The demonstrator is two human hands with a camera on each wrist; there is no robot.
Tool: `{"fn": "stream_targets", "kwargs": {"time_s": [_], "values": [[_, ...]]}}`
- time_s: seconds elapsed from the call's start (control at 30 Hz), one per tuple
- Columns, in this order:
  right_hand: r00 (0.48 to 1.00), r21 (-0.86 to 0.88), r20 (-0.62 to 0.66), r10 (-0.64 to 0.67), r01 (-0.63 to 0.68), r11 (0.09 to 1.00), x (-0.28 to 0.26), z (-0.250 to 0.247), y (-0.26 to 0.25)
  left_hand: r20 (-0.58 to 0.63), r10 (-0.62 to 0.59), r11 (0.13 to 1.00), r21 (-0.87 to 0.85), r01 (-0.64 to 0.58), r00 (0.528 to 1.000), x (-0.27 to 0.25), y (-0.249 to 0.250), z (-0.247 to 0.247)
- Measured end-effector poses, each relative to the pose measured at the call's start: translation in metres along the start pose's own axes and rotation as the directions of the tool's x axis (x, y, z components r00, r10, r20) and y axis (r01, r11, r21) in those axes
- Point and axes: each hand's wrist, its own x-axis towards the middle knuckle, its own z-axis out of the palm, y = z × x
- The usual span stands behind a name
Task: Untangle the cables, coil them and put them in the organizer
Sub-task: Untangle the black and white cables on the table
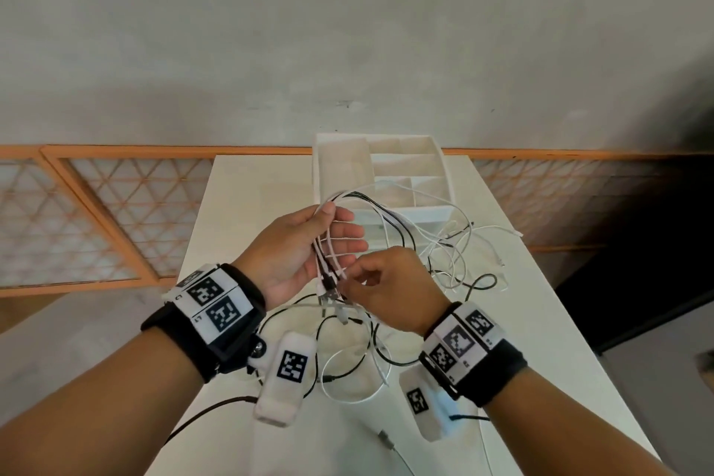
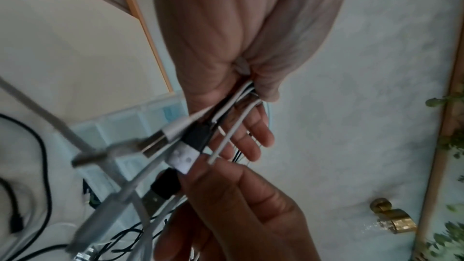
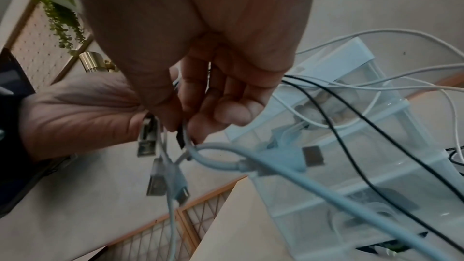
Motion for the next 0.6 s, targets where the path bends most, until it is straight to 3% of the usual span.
{"fn": "stream_targets", "kwargs": {"time_s": [0.07,0.17,0.27,0.37,0.47,0.53,0.6], "values": [[0.999,0.118,-0.01,0.045,-0.043,0.992,-0.001,-0.005,0.002,-0.053,0.014,0.999,-0.032,-0.015,0.999,0.001,-0.001,-0.006],[0.985,0.3,-0.151,0.085,-0.036,0.953,0.0,-0.013,0.004,-0.131,0.006,1.0,-0.007,-0.007,0.991,0.002,-0.002,-0.012],[0.955,0.51,-0.274,0.109,0.048,0.859,0.001,-0.027,-0.002,-0.174,0.008,0.998,0.057,0.002,0.985,0.003,-0.004,-0.019],[0.914,0.581,-0.399,0.077,0.187,0.792,0.001,-0.046,-0.013,-0.211,0.064,0.961,0.275,-0.003,0.975,0.004,-0.007,-0.023],[0.893,0.563,-0.445,0.061,0.226,0.795,0.004,-0.062,-0.017,-0.218,0.196,0.784,0.62,-0.019,0.956,0.008,-0.012,-0.029],[0.92,0.437,-0.387,0.058,0.128,0.89,0.005,-0.062,-0.01,-0.212,0.281,0.648,0.761,-0.022,0.936,0.01,-0.013,-0.031],[0.952,0.214,-0.295,0.077,-0.012,0.977,0.004,-0.053,0.003,-0.213,0.306,0.665,0.745,-0.048,0.928,0.01,-0.01,-0.031]]}}
